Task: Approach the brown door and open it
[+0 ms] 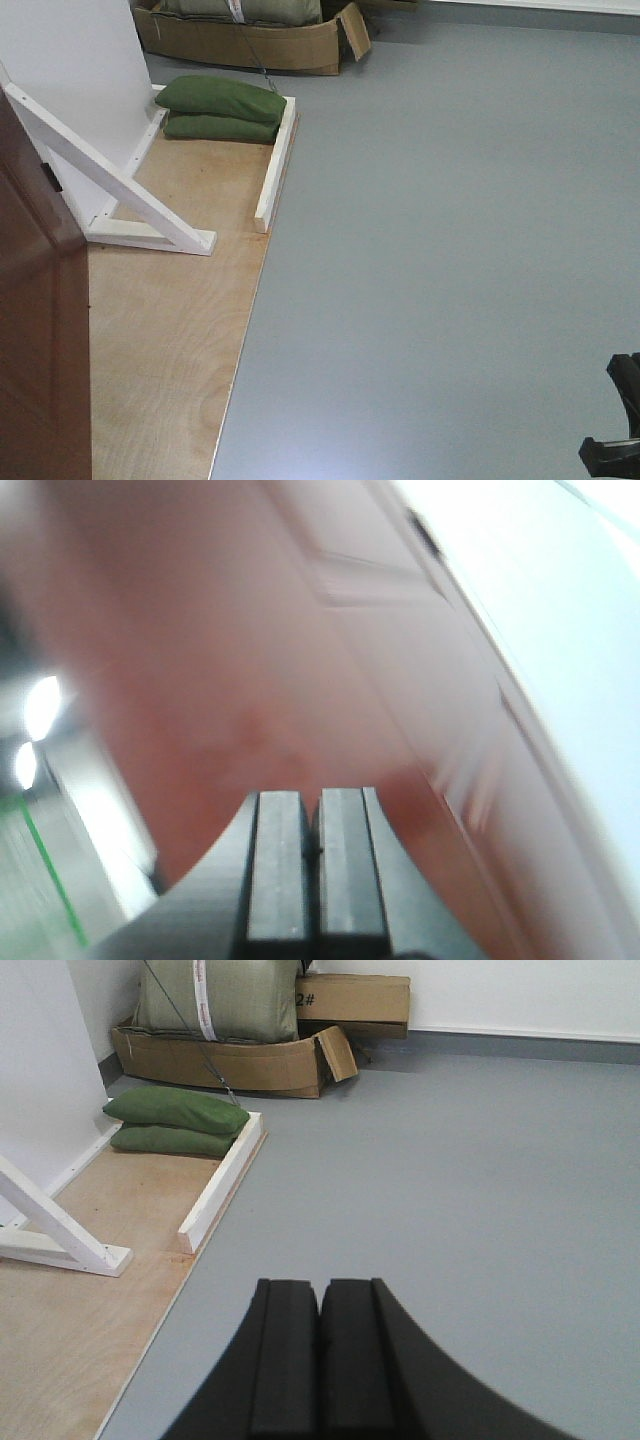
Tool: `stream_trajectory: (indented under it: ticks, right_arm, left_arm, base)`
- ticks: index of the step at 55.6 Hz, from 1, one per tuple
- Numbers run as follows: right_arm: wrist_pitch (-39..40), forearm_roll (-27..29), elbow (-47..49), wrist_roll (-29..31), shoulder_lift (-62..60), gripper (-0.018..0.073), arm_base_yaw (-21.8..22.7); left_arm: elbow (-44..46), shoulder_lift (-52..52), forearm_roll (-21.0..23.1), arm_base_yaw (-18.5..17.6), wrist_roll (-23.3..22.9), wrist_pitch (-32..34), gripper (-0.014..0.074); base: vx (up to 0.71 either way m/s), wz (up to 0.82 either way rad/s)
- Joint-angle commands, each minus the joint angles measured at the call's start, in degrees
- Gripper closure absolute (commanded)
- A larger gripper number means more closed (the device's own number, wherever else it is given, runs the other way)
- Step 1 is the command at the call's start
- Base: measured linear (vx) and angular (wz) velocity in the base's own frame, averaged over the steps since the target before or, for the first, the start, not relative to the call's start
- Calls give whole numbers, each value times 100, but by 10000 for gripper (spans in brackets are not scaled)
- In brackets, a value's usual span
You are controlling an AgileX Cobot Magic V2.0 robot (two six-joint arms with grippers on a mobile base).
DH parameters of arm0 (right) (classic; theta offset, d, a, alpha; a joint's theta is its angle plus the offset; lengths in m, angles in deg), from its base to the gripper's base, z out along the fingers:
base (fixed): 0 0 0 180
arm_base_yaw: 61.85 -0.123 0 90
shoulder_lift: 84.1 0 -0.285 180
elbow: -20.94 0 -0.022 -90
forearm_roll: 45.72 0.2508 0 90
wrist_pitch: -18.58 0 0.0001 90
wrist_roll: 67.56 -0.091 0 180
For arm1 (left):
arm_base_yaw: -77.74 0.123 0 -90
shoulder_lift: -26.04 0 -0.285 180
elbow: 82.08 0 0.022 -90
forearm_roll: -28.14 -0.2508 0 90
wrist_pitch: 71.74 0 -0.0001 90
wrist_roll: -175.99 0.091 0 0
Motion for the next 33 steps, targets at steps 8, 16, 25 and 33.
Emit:
stream_trajectory:
  ticks: [8, 16, 25, 33]
  right_arm:
    - [460, -19, -19, 45, -32, 559, -8]
    - [460, -19, -19, 45, -32, 559, -8]
    - [460, -19, -19, 45, -32, 559, -8]
    - [460, -19, -19, 45, -32, 559, -8]
  left_arm:
    - [169, 68, -1790, 6, -4323, -1584, 603]
    - [164, 74, -1928, 6, -5030, -2649, 603]
    - [164, 266, -1888, 6, -4942, -3403, 603]
    - [164, 628, -1717, 0, -4723, -3870, 603]
  base:
    - [0, 0]
    - [0, 0]
    - [0, 0]
    - [0, 0]
